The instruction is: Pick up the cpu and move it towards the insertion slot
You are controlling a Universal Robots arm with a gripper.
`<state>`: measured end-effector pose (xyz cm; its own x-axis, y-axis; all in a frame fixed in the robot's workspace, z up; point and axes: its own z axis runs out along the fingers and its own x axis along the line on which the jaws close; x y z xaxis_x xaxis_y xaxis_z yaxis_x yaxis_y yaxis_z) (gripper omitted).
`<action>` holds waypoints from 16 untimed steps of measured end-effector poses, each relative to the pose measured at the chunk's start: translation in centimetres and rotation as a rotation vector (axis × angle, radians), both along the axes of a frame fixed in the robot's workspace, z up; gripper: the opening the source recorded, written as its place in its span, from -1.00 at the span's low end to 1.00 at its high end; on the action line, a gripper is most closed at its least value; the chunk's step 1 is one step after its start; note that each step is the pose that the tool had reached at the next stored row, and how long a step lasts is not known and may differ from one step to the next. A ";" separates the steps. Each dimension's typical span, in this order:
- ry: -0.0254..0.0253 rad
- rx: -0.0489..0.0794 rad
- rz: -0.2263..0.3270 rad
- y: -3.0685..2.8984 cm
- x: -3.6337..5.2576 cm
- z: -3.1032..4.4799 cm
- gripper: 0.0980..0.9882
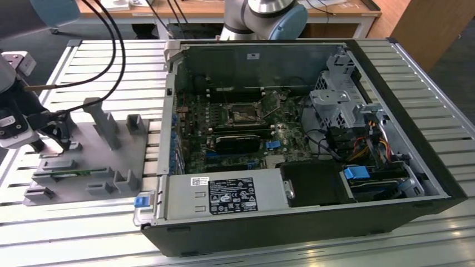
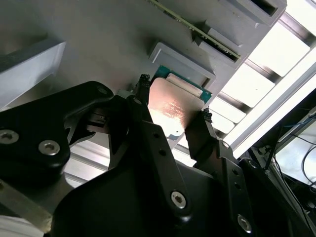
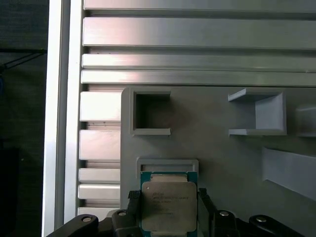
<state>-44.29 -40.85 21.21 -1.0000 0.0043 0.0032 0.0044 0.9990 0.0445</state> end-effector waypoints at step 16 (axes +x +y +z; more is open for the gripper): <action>-0.0001 0.000 0.000 0.00 0.00 0.50 0.00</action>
